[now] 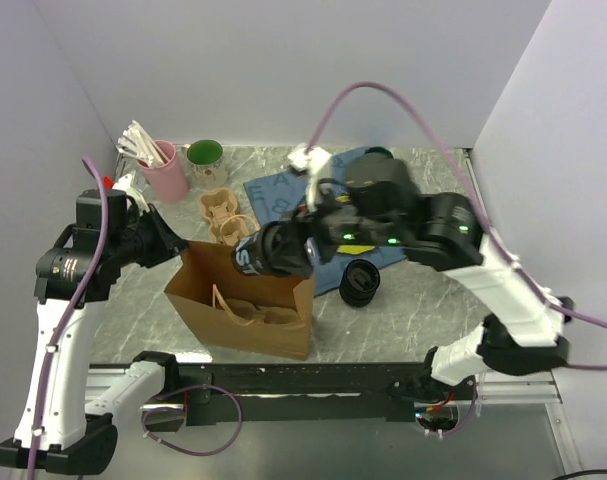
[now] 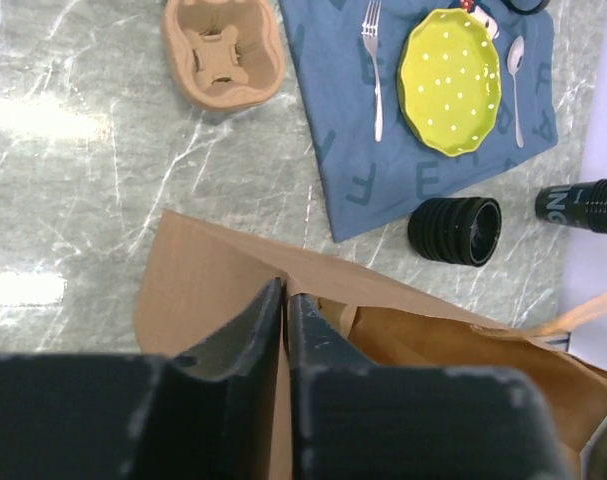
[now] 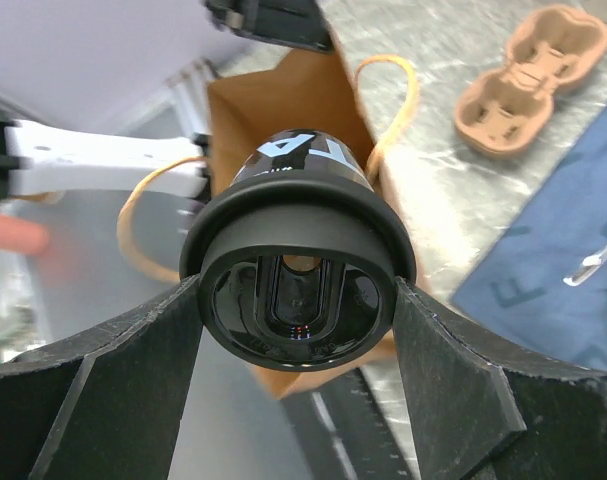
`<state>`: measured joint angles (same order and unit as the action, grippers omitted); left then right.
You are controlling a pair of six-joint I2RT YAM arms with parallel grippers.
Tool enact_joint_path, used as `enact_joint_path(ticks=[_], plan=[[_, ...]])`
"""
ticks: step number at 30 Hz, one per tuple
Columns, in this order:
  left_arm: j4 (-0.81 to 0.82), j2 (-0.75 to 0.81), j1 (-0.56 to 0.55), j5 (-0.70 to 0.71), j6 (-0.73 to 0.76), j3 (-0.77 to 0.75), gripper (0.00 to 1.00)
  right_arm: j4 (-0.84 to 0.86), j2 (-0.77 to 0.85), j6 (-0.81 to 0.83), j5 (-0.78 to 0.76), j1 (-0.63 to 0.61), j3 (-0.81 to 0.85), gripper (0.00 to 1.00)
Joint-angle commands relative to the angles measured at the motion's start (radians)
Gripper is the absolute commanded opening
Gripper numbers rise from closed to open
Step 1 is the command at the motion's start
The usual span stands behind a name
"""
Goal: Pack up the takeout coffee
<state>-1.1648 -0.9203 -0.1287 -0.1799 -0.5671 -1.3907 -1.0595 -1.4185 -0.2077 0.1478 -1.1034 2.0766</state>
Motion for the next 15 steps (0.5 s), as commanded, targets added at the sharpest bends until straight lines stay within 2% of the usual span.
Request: enact_joint_path(ticks=[1, 2, 3, 9, 12, 15], plan=[[0.065, 0.035, -0.002, -0.073, -0.020, 0.007, 0.04, -0.055, -0.046, 0.102, -0.132, -0.085, 0.086, 0.56], [0.109, 0.056, -0.002, -0.113, -0.028, 0.016, 0.01, -0.068, -0.060, 0.117, -0.146, -0.107, 0.086, 0.56], [0.131, 0.070, -0.003, -0.128, -0.039, 0.022, 0.01, -0.077, -0.065, 0.125, -0.219, -0.140, 0.076, 0.56], [0.345, 0.190, -0.003, -0.257, -0.132, 0.143, 0.01, -0.154, -0.069, 0.194, -0.388, -0.262, -0.001, 0.56], [0.384, 0.236, -0.003, -0.268, -0.160, 0.196, 0.01, -0.175, -0.077, 0.237, -0.468, -0.315, -0.038, 0.56], [0.334, 0.256, -0.003, -0.257, -0.160, 0.213, 0.01, -0.216, -0.106, 0.257, -0.556, -0.364, -0.039, 0.56]])
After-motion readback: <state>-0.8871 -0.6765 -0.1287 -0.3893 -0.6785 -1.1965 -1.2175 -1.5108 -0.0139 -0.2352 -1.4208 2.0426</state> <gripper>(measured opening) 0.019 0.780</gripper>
